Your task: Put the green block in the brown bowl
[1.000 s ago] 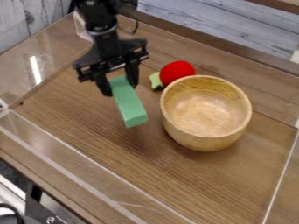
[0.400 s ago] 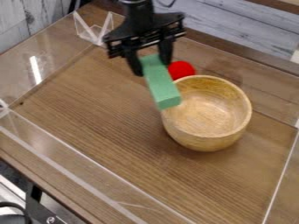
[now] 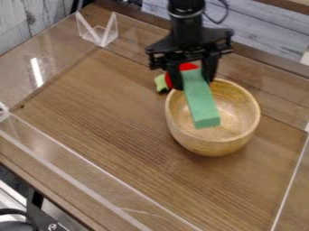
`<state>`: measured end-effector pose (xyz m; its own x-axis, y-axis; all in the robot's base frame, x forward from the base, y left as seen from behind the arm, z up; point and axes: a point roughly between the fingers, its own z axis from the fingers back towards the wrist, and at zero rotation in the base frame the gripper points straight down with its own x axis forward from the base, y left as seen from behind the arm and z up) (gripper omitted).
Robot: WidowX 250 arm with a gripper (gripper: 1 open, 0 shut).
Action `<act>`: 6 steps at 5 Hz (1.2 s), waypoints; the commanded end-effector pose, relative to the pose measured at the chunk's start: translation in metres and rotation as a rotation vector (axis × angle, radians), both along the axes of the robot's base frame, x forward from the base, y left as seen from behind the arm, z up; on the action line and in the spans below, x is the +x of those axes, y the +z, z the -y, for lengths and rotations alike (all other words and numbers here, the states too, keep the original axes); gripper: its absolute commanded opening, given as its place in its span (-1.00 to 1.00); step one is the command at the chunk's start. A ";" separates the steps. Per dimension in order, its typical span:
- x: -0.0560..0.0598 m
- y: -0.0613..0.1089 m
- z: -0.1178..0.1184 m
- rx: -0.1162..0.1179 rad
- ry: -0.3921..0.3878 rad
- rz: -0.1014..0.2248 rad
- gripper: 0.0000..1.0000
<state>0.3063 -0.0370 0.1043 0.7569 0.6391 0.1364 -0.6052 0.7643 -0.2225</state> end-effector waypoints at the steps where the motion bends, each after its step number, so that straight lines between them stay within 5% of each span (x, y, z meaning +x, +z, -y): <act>1: 0.009 0.015 0.022 0.002 -0.053 0.048 -1.00; 2: 0.009 0.013 0.036 0.009 -0.098 0.041 -1.00; 3: 0.010 0.013 0.033 0.030 -0.198 0.034 1.00; 4: 0.010 0.007 0.030 0.044 -0.264 0.008 1.00; 6: 0.009 -0.012 0.036 0.066 -0.199 -0.033 1.00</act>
